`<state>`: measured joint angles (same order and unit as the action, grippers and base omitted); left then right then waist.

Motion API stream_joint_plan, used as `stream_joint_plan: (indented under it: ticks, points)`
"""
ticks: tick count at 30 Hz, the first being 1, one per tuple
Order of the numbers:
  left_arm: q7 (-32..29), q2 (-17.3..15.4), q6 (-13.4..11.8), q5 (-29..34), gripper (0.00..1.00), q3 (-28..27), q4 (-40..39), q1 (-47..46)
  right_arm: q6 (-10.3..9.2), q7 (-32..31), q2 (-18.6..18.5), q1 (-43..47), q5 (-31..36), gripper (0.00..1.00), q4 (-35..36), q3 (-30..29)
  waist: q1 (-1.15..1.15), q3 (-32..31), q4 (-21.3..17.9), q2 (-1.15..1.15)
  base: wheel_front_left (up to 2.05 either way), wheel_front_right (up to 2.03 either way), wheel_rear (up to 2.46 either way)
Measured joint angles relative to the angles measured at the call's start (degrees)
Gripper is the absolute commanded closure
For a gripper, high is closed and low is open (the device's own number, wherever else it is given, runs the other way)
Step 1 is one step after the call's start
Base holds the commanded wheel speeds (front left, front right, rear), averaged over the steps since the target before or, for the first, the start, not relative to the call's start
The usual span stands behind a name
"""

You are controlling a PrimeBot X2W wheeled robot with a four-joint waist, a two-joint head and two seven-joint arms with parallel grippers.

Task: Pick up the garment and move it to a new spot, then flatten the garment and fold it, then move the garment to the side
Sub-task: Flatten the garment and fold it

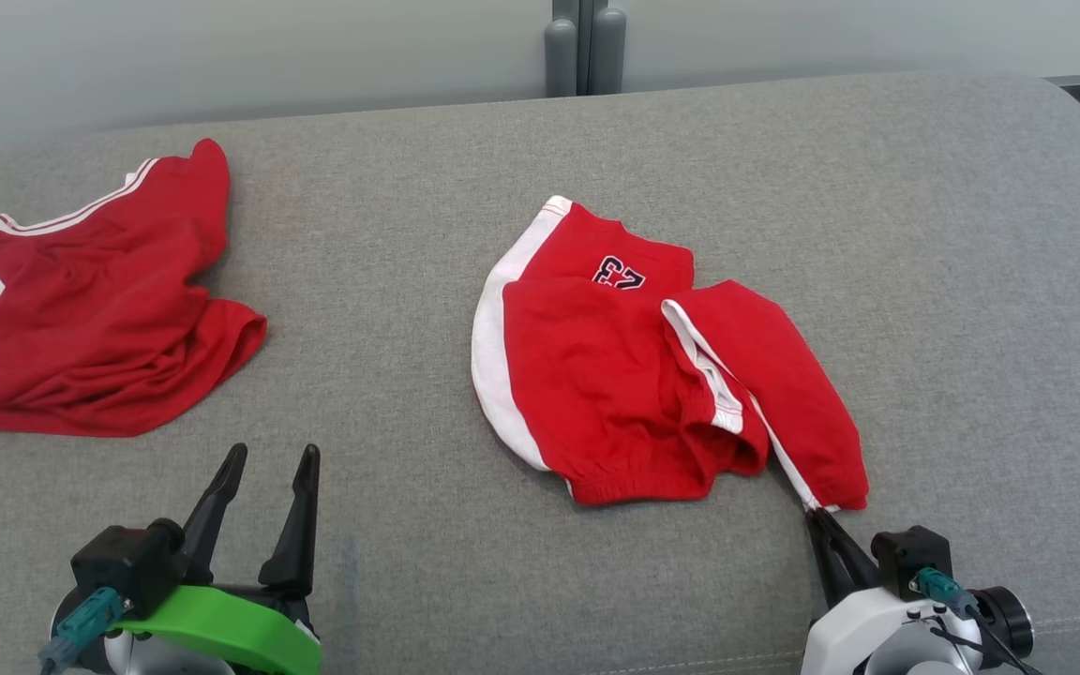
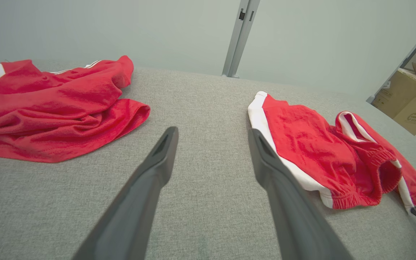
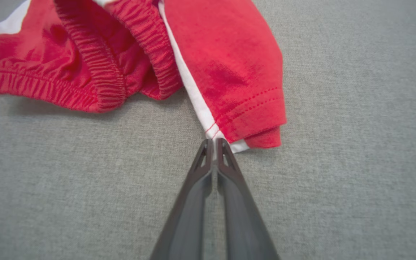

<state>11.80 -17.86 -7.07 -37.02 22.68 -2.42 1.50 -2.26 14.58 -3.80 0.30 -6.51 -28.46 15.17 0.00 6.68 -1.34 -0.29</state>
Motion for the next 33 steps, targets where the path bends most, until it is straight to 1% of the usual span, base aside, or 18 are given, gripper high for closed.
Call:
stream_joint_plan:
  ticks: [1, 2, 8, 10, 11, 12, 15, 18, 20, 25, 26, 28, 29, 30, 31, 33]
  points:
    - [-0.01, 0.01, 0.00, 0.00, 0.00, -0.07, -0.02, 0.01, 0.18, 0.00, 0.00, 0.00, -0.04, 0.98, -0.10, 0.00, 0.00, -0.07, -0.02, 0.00, 0.00, 0.00, 0.00]
    - [-0.18, 0.01, 0.00, 0.01, 0.00, -0.12, -0.05, 0.03, 0.23, 0.00, 0.00, 0.00, -0.04, 1.00, -0.20, 0.00, 0.00, -0.14, -0.06, 0.00, 0.00, 0.00, 0.00]
    - [-0.51, 0.34, -0.01, 0.16, 0.00, -0.33, -0.38, 0.90, 0.66, 0.00, 0.01, -0.01, -0.12, 1.00, -0.66, -0.47, 0.00, -0.42, -0.71, 0.00, 0.00, 0.00, 0.00]
    - [-0.62, 0.56, -0.01, 0.18, 0.00, -0.32, -0.48, 0.90, 0.64, 0.00, -0.04, -0.01, -0.11, 0.69, -0.90, -0.66, 0.00, -0.49, -0.85, 0.00, 0.00, 0.00, 0.00]
    - [-0.65, 0.58, -0.01, 0.18, 0.00, -0.32, -0.53, 0.90, 0.62, 0.00, -0.04, -0.01, -0.11, 0.69, -0.90, -0.69, 0.00, -0.52, -0.90, 0.00, 0.00, 0.00, 0.00]
    - [-0.65, 0.58, -0.01, 0.18, 0.00, -0.33, -0.55, 0.90, 0.59, 0.00, -0.03, -0.01, -0.10, 0.55, -0.90, -0.71, 0.00, -0.55, -0.95, 0.00, 0.00, 0.00, 0.00]
    - [-0.67, 0.68, -0.01, 0.24, 0.00, -0.33, -0.66, 0.90, 0.59, 0.00, -0.03, -0.01, -0.10, 0.53, -1.00, -0.89, 0.00, -0.62, -1.01, 0.00, 0.00, 0.00, 0.00]
    - [-0.68, 0.71, -0.01, 0.45, 0.00, -0.33, -0.77, 0.90, 0.59, 0.00, -0.02, -0.02, -0.10, 0.56, -1.24, -0.96, 0.00, -0.67, -0.99, 0.00, 0.00, 0.00, 0.00]
    - [-0.75, 0.73, -0.01, 0.60, 0.00, -0.38, -0.86, 0.91, 0.59, 0.00, -0.01, -0.04, -0.10, 0.64, -1.47, -0.97, 0.00, -0.72, -0.91, 0.00, 0.00, 0.00, 0.00]
    - [-1.16, 0.73, -0.01, 1.20, 0.00, -0.69, -1.01, 0.97, 0.59, 0.00, 0.03, -0.20, -0.10, 0.63, -1.60, -1.21, 0.00, -0.77, -0.58, 0.00, 0.00, 0.00, 0.00]
    - [-1.18, 0.73, -0.01, 1.35, 0.00, -0.79, -1.11, 0.98, 0.59, 0.00, 0.03, -0.29, -0.10, 0.65, -1.65, -1.24, 0.00, -0.78, -0.52, 0.00, 0.00, 0.00, 0.00]
    - [-1.23, 0.76, -0.01, 1.48, 0.00, -0.99, -1.33, 1.05, 0.59, 0.00, 0.04, -0.66, -0.10, 0.67, -1.75, -1.26, 0.00, -0.76, -0.40, 0.00, 0.00, 0.00, 0.00]
    - [-1.34, 0.76, -0.01, 1.49, 0.00, -1.04, -1.55, 1.10, 0.59, 0.00, 0.05, -0.96, -0.10, 0.69, -1.75, -1.32, 0.00, -0.68, -0.36, 0.00, 0.00, 0.00, 0.00]
    - [-1.51, 0.77, -0.01, 1.49, 0.00, -1.09, -1.63, 1.11, 0.59, 0.00, 0.05, -1.23, -0.10, 0.74, -1.75, -1.35, 0.00, -0.60, -0.30, 0.00, 0.00, 0.00, 0.00]
    - [-1.52, 0.80, -0.01, 1.49, 0.00, -1.12, -1.63, 1.11, 0.59, 0.00, 0.05, -1.36, -0.10, 0.84, -1.76, -1.36, 0.00, -0.56, -0.25, 0.00, 0.00, 0.00, 0.00]
    - [-1.69, 0.81, -0.01, 1.52, 0.00, -1.30, -1.69, 1.13, 0.65, 0.00, 0.08, -1.40, -0.10, 0.99, -1.87, -1.40, 0.00, -0.52, -0.20, 0.00, 0.00, 0.00, 0.00]
